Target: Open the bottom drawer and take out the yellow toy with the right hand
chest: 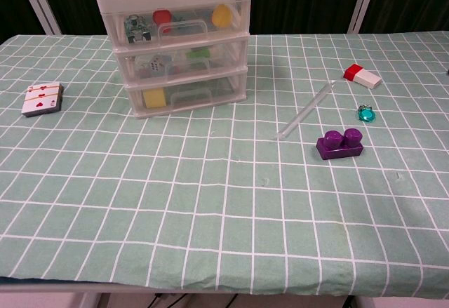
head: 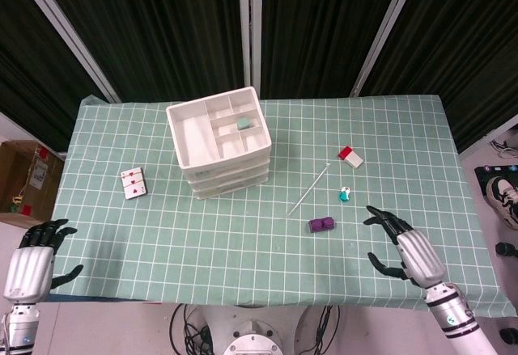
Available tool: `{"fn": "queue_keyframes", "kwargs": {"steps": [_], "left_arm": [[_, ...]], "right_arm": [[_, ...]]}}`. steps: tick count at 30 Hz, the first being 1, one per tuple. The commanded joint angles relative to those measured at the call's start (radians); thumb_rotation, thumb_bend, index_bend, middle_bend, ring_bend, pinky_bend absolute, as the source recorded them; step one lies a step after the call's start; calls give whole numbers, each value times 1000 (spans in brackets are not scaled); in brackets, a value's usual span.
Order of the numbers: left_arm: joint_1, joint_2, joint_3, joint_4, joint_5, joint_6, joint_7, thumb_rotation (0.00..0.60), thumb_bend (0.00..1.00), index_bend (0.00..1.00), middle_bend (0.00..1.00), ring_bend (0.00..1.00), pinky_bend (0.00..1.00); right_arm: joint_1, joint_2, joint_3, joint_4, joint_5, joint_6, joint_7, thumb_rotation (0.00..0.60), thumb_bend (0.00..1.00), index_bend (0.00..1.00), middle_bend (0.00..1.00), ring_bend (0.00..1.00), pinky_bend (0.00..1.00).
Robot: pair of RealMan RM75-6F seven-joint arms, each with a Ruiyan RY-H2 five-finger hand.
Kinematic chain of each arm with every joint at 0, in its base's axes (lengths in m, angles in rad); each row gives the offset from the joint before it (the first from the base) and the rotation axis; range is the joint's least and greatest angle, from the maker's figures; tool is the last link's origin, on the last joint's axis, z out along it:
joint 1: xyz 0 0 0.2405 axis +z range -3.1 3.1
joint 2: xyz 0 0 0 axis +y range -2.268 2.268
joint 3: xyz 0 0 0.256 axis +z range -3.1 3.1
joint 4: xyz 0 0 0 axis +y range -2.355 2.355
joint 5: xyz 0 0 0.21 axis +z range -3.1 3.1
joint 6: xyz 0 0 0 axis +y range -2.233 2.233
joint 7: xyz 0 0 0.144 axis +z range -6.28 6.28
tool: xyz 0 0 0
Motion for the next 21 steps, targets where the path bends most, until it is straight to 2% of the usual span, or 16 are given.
{"fn": "queue_keyframes", "kwargs": {"steps": [1,4,8,12,17,21], "left_arm": [[7,-1,4,8,2,8,-13,600,47,316,192,166,189],[17,-3,7,20,-6,14,-30,600,47,315,192,166,189],[27,-5,10,35,-13,18,-48,600,47,316,192,166,189],[34,-6,12,49,-20,18,-66,600,47,315,192,165,189],[39,-5,11,63,-30,15,-84,600,47,316,192,166,189],[37,-5,8,69,-34,8,-92,600,48,315,192,166,189]], "right_arm": [[152,-61,71,-106,94,-196,243,600,363,41,425,369,448],[249,-115,135,-118,219,-347,365,600,433,46,539,543,616],[364,-207,222,-96,433,-538,477,600,491,47,650,711,805],[485,-293,294,-24,637,-737,556,600,538,47,719,794,869],[600,-426,342,134,843,-855,582,600,610,48,761,842,908],[674,-511,357,243,964,-911,576,600,632,49,771,853,918]]}}
